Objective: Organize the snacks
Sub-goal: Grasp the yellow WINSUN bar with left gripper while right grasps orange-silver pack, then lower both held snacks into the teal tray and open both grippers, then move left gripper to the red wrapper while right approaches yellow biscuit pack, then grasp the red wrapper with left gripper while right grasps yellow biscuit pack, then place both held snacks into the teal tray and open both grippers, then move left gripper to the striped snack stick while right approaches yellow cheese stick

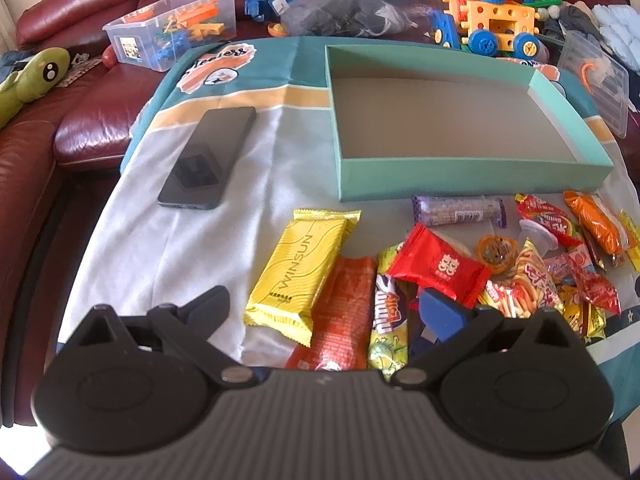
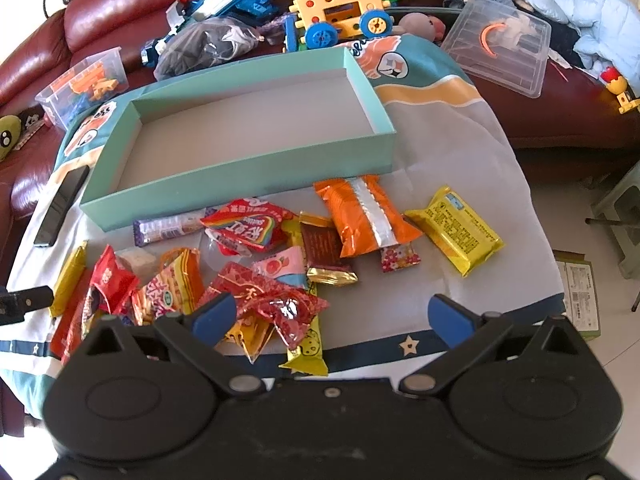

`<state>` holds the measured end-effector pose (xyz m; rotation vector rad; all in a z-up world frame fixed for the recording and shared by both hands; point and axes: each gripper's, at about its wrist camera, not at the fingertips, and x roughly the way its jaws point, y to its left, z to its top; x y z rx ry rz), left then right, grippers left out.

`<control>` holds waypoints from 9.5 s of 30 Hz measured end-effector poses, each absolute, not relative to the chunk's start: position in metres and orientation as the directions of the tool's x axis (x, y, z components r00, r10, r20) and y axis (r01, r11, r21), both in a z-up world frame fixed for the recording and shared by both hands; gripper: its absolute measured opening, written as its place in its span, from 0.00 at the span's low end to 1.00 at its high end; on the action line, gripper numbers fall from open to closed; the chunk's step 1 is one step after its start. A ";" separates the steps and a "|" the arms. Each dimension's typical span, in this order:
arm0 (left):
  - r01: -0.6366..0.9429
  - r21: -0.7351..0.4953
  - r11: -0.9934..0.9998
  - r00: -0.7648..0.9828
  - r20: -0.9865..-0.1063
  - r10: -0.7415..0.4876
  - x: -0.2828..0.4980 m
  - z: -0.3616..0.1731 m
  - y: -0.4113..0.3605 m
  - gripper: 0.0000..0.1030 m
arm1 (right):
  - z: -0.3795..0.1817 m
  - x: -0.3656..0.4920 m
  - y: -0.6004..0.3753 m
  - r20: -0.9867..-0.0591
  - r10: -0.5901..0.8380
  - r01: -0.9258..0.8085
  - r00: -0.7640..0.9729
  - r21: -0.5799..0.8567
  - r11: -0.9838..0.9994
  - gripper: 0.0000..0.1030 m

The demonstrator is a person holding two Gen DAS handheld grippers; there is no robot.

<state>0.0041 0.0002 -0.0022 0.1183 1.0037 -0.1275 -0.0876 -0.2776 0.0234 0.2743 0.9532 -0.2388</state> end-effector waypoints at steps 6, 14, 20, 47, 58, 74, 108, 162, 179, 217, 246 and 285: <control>0.186 0.077 0.980 0.533 -0.846 -0.035 0.020 -0.017 0.011 1.00 | 0.015 -0.085 -0.278 -0.829 -0.042 0.273 0.558 0.135 0.952 1.00; 0.166 0.055 0.985 0.496 -0.867 -0.036 0.062 -0.040 0.038 0.99 | 0.004 -0.066 -0.293 -0.847 -0.035 0.266 0.531 0.127 0.955 1.00; 0.237 0.033 0.971 0.455 -0.887 -0.081 0.078 -0.056 0.034 0.74 | -0.003 -0.036 -0.321 -0.859 -0.020 0.270 0.511 0.139 0.953 1.00; 0.164 0.060 0.985 0.453 -0.891 -0.021 0.090 -0.067 0.035 0.50 | -0.048 0.045 -0.333 -0.878 -0.038 0.192 0.477 0.062 0.979 0.46; 0.151 0.012 0.988 0.513 -0.856 -0.068 0.074 -0.023 0.043 0.49 | -0.014 0.012 -0.325 -0.844 0.001 0.159 0.536 0.102 0.982 0.46; 0.235 0.000 0.972 0.618 -0.772 -0.149 0.206 0.027 -0.049 0.50 | 0.031 0.126 -0.355 -0.767 0.005 0.134 0.642 0.119 0.984 0.47; 0.261 0.041 0.964 0.626 -0.768 -0.137 0.196 0.014 -0.081 1.00 | 0.009 0.153 -0.374 -0.694 -0.005 0.175 0.720 0.174 0.969 1.00; 0.284 -0.007 0.959 0.420 -0.898 -0.131 0.019 -0.065 0.006 0.41 | -0.045 -0.053 -0.316 -0.842 -0.066 0.263 0.536 0.092 0.960 0.46; 0.229 -0.056 0.972 0.429 -0.890 -0.153 0.022 -0.052 0.022 0.21 | -0.043 -0.049 -0.330 -0.824 -0.076 0.272 0.562 0.097 0.957 0.45; 0.173 -0.143 0.975 0.523 -0.825 -0.214 0.035 -0.001 0.049 0.12 | -0.006 -0.054 -0.338 -0.759 -0.079 0.303 0.646 0.161 0.939 0.45; 0.183 -0.022 0.983 0.623 -0.771 -0.133 0.175 -0.007 -0.055 0.90 | -0.014 0.114 -0.372 -0.730 0.084 0.184 0.679 0.279 0.942 0.83; 0.238 0.007 0.971 0.470 -0.876 -0.109 0.031 -0.048 -0.003 1.00 | -0.019 -0.024 -0.333 -0.806 -0.019 0.306 0.591 0.202 0.931 0.79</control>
